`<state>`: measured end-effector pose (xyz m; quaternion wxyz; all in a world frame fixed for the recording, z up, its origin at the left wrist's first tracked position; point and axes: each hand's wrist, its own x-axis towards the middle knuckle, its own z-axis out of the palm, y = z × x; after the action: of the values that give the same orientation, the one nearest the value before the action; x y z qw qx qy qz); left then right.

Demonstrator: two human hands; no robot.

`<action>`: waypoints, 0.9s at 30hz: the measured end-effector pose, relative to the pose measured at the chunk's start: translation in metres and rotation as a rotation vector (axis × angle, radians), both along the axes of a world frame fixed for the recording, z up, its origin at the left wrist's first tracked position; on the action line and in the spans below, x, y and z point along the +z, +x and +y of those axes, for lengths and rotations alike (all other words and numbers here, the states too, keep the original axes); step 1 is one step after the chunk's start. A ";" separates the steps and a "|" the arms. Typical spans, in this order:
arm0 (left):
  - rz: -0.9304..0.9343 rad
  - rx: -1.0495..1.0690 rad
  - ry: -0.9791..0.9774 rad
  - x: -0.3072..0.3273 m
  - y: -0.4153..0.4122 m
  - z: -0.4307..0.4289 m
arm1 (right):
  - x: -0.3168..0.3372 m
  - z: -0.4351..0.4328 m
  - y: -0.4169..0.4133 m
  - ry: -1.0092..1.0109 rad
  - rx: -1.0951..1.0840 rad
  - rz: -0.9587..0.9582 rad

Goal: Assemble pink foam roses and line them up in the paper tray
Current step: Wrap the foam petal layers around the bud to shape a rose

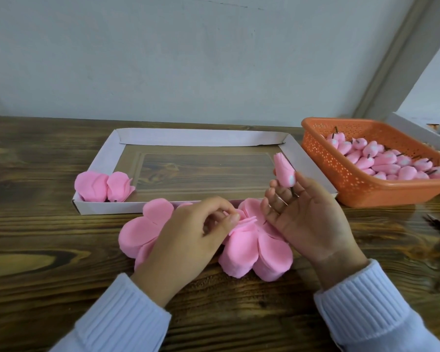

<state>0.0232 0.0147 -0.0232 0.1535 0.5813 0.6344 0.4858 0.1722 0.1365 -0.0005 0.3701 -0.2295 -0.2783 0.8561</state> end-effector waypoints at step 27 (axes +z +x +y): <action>0.223 0.053 -0.010 0.000 0.003 -0.002 | 0.004 -0.003 0.001 -0.032 -0.017 0.023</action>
<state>0.0261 0.0126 -0.0231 0.0720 0.6138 0.6652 0.4190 0.1732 0.1340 0.0040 0.3767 -0.2278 -0.2582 0.8600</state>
